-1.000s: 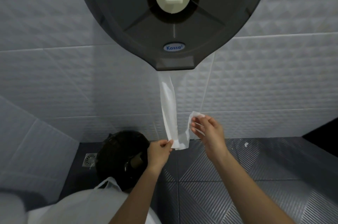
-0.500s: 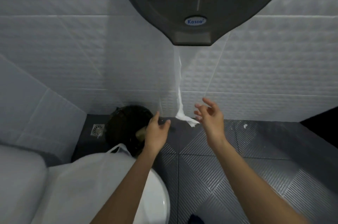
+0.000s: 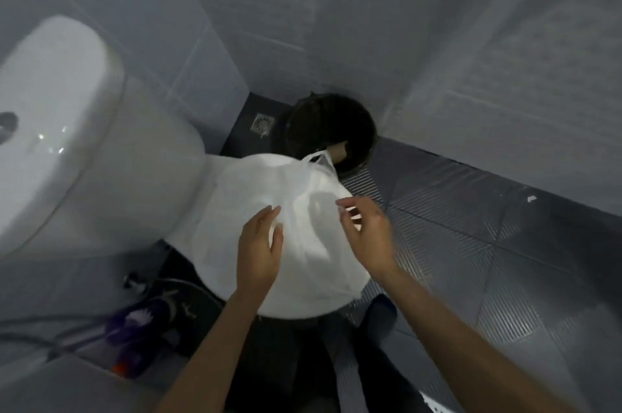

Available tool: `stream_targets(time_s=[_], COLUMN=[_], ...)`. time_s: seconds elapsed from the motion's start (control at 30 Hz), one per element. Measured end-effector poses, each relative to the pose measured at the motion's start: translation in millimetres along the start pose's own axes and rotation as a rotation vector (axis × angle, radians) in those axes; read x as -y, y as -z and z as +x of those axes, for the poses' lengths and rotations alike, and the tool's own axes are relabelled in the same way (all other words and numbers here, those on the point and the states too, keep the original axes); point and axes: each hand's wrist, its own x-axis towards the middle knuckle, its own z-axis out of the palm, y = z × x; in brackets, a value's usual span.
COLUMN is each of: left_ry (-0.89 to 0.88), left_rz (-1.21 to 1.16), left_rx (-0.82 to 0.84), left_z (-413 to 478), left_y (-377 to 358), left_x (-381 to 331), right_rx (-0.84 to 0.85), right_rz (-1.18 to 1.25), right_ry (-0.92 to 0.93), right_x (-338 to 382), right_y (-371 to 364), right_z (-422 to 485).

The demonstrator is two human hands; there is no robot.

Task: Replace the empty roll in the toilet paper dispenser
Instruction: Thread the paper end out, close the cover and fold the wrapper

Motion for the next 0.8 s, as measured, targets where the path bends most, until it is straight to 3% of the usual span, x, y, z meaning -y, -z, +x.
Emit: stream_targets(time_s=[0.2, 0.33, 0.43, 0.53, 0.67, 0.73, 0.8], left_ry=[0.053, 0.044, -0.046, -0.138, -0.313, -0.286, -0.168], left_rz=[0.267, 0.270, 0.333, 0.433, 0.391, 0.270, 0.118], left_rx=[0.245, 0.380, 0.458, 0.520, 0.272, 0.255, 0.297], left_z=[-24, -27, -22, -15, -2, 7, 15], left_y=[5, 5, 7, 7, 0, 1, 3], left_x=[87, 118, 135, 150, 152, 142, 130], right_rx=[0.415, 0.571, 0.430, 0.250, 0.183, 0.109, -0.003], right_rz=[-0.524, -0.945, -0.977, -0.878, -0.722, -0.737, -0.830], right_ry=[0.554, 0.591, 0.518, 0.567, 0.432, 0.352, 0.398], right_x=[-4, -30, -48, -59, -51, -45, -42], right_y=[-80, -107, -113, -113, -114, -111, -105], right_z=[-37, -48, -37, -20, 1, 9, 13])
